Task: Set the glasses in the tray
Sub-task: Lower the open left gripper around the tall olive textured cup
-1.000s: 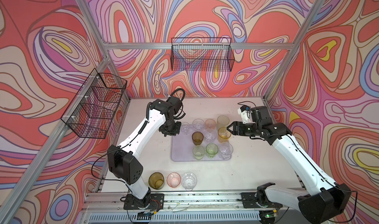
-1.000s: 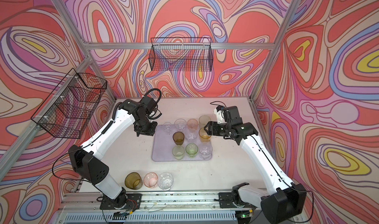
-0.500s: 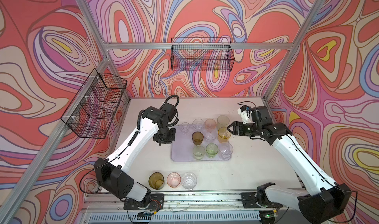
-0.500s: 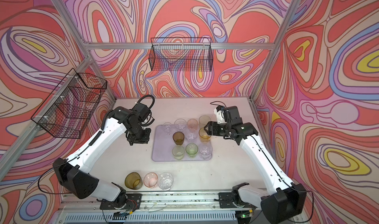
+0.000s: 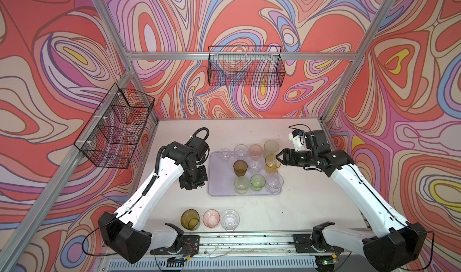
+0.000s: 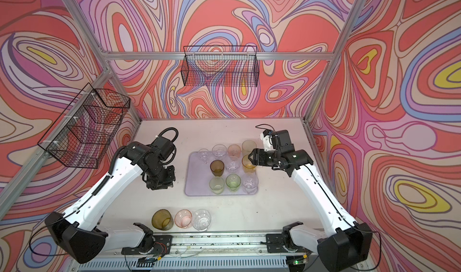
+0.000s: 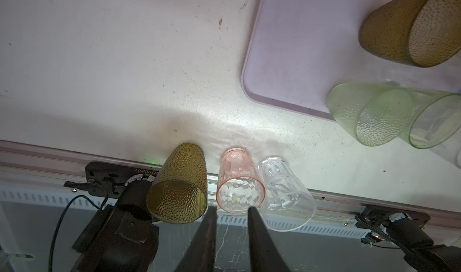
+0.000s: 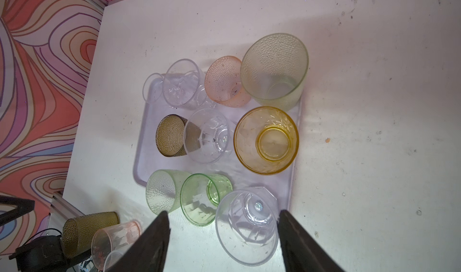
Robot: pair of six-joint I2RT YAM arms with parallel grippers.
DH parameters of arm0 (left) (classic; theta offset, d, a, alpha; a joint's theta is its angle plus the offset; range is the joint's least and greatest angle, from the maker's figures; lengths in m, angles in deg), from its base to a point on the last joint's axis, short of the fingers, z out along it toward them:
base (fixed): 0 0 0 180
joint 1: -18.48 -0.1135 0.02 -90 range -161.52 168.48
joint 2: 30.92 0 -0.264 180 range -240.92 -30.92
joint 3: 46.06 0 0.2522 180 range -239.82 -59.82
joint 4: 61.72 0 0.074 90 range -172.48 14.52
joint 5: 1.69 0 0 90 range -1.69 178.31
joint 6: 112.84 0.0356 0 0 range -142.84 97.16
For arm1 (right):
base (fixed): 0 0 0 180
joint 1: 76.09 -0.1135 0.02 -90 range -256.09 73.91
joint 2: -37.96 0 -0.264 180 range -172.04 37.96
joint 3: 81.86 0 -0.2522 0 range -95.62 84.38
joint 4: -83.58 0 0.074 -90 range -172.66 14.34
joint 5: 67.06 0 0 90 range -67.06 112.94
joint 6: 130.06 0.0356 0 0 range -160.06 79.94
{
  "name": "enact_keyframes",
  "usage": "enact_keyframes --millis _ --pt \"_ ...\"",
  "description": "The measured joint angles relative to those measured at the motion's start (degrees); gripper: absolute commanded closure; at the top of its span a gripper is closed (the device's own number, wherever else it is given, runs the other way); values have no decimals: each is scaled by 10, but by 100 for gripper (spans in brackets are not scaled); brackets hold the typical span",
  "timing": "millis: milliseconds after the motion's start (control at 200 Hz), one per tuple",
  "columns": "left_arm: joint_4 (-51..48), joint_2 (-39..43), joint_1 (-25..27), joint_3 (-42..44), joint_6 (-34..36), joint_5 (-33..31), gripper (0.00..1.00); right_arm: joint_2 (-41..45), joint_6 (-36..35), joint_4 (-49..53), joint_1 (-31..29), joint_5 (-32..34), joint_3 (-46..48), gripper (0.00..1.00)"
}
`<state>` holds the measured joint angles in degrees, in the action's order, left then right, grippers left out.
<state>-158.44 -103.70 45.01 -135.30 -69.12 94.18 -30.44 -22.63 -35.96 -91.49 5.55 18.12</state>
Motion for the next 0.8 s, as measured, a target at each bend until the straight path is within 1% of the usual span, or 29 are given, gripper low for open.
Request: enact_keyframes --millis 130,476,801 --pt "1 37 1 45 -31 3 68 0 0 0 0 0 0 29" --pt "21 118 6 178 -104 23 67 0 -2 -9 0 -4 1 29" --pt "62 126 9 238 -130 47 68 0 -2 -10 0 -7 2 29"
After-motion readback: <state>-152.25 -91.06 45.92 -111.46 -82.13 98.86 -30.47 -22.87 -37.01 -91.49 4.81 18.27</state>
